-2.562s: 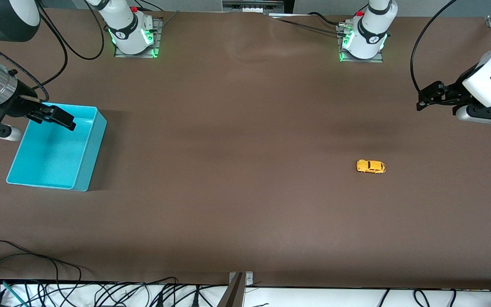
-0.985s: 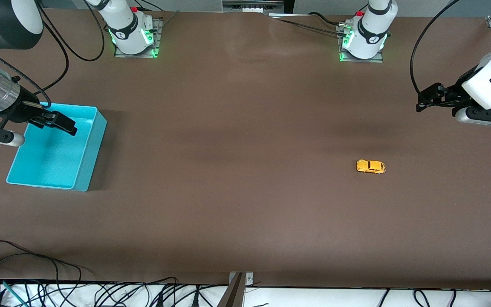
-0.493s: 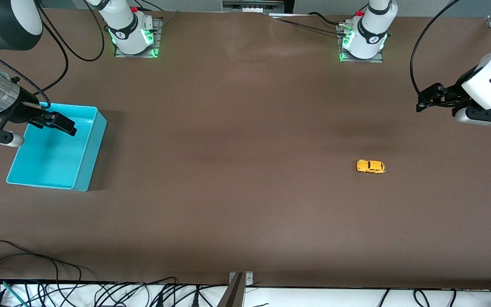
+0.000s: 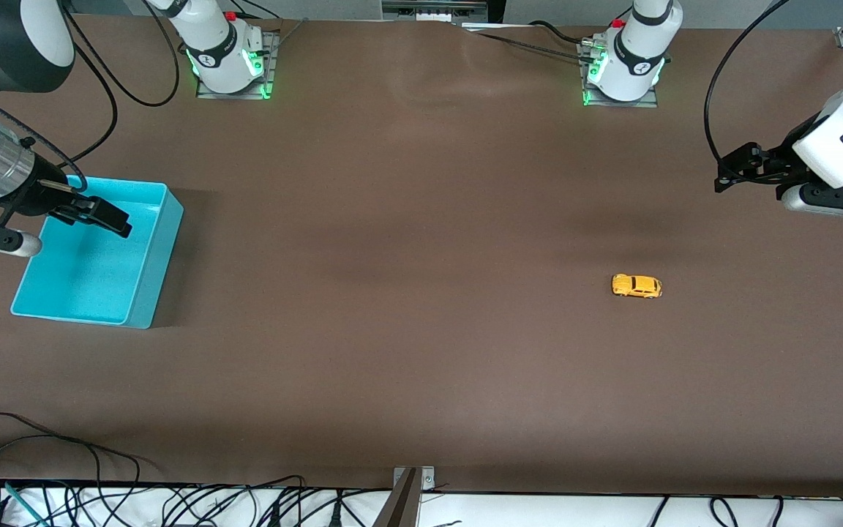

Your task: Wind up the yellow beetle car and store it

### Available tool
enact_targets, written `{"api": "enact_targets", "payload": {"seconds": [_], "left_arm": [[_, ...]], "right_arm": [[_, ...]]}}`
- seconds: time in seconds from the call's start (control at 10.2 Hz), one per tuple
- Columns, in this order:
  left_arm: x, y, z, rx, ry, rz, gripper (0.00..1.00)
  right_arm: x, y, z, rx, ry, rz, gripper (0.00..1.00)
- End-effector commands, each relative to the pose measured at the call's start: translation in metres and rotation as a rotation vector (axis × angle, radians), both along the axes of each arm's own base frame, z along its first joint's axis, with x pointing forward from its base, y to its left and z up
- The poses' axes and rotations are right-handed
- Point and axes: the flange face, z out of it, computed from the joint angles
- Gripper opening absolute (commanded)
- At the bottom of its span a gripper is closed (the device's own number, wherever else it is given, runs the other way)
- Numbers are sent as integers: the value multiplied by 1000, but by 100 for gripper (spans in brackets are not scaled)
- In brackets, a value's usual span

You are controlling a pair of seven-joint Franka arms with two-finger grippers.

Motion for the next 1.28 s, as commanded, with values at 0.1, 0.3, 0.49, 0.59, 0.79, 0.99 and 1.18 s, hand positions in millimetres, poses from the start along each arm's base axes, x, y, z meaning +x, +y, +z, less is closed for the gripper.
{"api": "enact_targets", "payload": {"seconds": [0.1, 0.3, 0.49, 0.59, 0.79, 0.99, 1.18], "left_arm": [[5, 1, 5, 23, 0, 5, 100], [5, 1, 5, 23, 0, 5, 100], [5, 1, 5, 23, 0, 5, 100], [4, 1, 5, 22, 0, 5, 100], [4, 1, 7, 19, -3, -3, 100], [3, -7, 5, 21, 6, -18, 100], [4, -2, 5, 17, 9, -18, 100]], "right_arm": [[3, -3, 2, -9, -7, -1, 100], [3, -3, 1, -9, -5, -1, 100], [8, -3, 2, -10, -11, 0, 100], [9, -3, 2, -11, -10, 1, 100], [9, -2, 2, -7, -11, 2, 100], [9, -2, 2, -9, -12, 3, 100], [9, -1, 2, -3, -11, 1, 100]]}}
